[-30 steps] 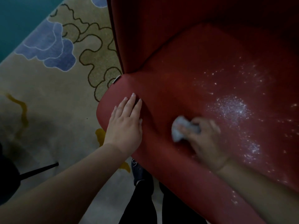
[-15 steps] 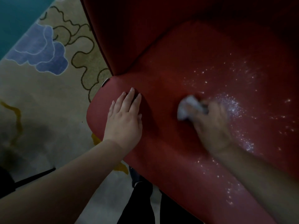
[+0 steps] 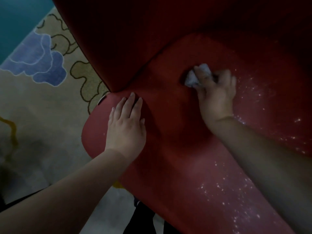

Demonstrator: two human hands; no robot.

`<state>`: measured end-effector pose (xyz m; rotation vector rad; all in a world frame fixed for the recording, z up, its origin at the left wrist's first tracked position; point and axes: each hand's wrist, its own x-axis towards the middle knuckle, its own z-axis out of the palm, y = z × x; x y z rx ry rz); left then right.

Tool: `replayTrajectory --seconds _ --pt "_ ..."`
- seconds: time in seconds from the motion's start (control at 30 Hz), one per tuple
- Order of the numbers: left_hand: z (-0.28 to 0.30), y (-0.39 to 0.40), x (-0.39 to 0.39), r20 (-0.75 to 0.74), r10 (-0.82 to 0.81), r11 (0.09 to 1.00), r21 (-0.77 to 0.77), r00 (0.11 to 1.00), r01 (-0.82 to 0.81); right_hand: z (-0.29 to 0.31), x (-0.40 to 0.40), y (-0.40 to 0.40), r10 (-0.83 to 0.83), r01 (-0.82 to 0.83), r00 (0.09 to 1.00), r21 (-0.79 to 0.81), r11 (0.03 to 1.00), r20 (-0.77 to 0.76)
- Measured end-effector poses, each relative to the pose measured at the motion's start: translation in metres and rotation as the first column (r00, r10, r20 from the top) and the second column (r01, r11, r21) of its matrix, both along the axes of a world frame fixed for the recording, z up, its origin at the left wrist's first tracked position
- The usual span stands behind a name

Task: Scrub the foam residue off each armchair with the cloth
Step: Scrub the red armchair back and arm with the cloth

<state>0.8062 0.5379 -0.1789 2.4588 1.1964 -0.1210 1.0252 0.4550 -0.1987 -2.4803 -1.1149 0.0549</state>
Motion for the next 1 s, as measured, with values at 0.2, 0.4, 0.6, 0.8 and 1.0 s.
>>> replayTrajectory --seconds 0.2,0.4,0.6,0.8,1.0 --pt "0.002 0.002 0.005 0.013 0.029 0.999 -0.014 1.0 -0.029 0.002 -0.051 -0.025 0.285 -0.285 0.958 -0.016 0.958 -0.038" --pt "0.004 0.013 0.003 -0.011 0.153 0.988 0.027 0.988 -0.153 -0.006 -0.008 0.065 0.092 -0.092 0.995 0.004 0.996 -0.049" --pt "0.004 0.01 0.003 -0.048 0.204 0.978 0.041 0.978 -0.202 0.001 -0.058 0.068 0.472 -0.47 0.871 0.05 0.881 -0.138" --pt "0.001 0.007 -0.003 -0.065 0.207 0.978 0.034 0.976 -0.205 -0.012 0.019 0.076 0.117 -0.113 0.988 0.041 0.993 -0.098" --pt "0.002 0.0 0.011 -0.055 0.119 0.992 0.035 0.991 -0.118 0.002 -0.027 0.034 0.428 -0.428 0.901 0.018 0.904 -0.068"
